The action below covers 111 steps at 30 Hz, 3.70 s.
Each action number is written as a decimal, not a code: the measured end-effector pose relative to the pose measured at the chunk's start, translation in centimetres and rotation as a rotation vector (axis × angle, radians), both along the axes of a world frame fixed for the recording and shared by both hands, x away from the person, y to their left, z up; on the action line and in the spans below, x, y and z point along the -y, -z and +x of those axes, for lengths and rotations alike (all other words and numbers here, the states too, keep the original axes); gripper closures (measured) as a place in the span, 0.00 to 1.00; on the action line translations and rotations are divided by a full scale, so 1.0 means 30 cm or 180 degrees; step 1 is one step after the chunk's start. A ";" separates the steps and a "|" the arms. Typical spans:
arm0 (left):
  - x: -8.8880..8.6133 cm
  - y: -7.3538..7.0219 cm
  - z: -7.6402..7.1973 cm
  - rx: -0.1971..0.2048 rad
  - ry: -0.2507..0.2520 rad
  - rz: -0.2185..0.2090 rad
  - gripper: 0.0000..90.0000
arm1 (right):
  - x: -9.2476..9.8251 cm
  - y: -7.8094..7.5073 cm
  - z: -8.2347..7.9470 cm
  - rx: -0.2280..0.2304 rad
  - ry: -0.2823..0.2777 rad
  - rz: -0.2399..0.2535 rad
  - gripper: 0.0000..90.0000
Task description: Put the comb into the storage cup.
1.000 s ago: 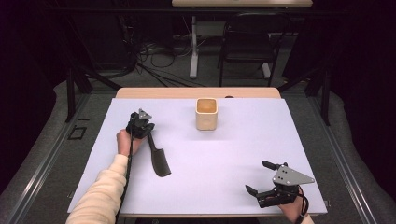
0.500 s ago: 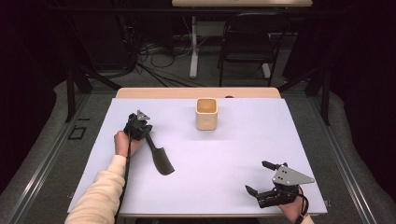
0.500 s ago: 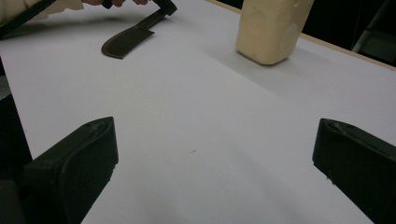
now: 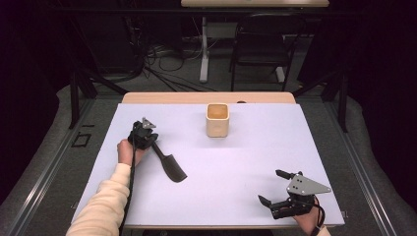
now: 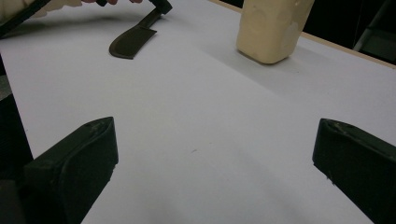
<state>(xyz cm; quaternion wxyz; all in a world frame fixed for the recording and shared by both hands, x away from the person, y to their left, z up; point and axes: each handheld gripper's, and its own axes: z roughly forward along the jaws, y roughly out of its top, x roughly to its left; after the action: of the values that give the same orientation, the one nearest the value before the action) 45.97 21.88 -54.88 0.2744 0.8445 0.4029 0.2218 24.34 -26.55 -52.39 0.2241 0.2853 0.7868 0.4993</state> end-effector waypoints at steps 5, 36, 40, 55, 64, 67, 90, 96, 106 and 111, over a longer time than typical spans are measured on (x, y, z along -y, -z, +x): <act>-0.007 0.003 -0.013 -0.0011 -0.0021 0.0022 1.00 | 0.000 0.000 0.000 -0.0021 -0.0007 -0.0009 0.00; -0.053 -0.005 -0.124 -0.0160 0.0029 0.0179 1.00 | -0.002 0.002 0.002 -0.0058 -0.0011 -0.0008 0.00; -0.059 -0.003 -0.133 -0.0187 0.0027 0.0193 1.00 | -0.002 0.003 0.002 -0.0056 -0.0012 -0.0014 0.00; -0.068 -0.009 -0.182 -0.0301 0.0061 0.0193 1.00 | -0.003 0.004 0.003 -0.0060 -0.0013 -0.0005 0.00; -0.071 -0.013 -0.211 -0.0354 0.0057 0.0177 1.00 | -0.004 0.004 0.003 -0.0058 -0.0022 -0.0011 0.00; -0.071 -0.011 -0.218 -0.0360 0.0046 0.0190 1.00 | -0.004 0.004 0.003 -0.0060 -0.0018 -0.0005 0.00; -0.078 -0.109 -0.226 -0.0151 0.0350 -0.0066 0.29 | -0.006 0.005 0.003 -0.0077 -0.0040 -0.0022 0.00; -0.062 -0.106 -0.224 -0.0249 0.0465 0.0011 0.16 | -0.007 0.005 0.003 -0.0083 -0.0044 -0.0021 0.00; -0.021 -0.092 -0.217 -0.0393 0.0575 0.0238 0.00 | -0.008 0.006 0.003 -0.0090 -0.0050 -0.0027 0.00; 0.001 -0.096 -0.214 -0.0403 0.0607 0.0395 0.00 | -0.008 0.007 0.004 -0.0097 -0.0053 -0.0034 0.00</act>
<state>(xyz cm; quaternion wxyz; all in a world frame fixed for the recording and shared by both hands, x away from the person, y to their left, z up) 39.54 21.84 -52.00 0.2155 0.9066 0.3228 0.1655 24.47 -26.29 -52.59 0.2094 0.2850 0.7952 0.4926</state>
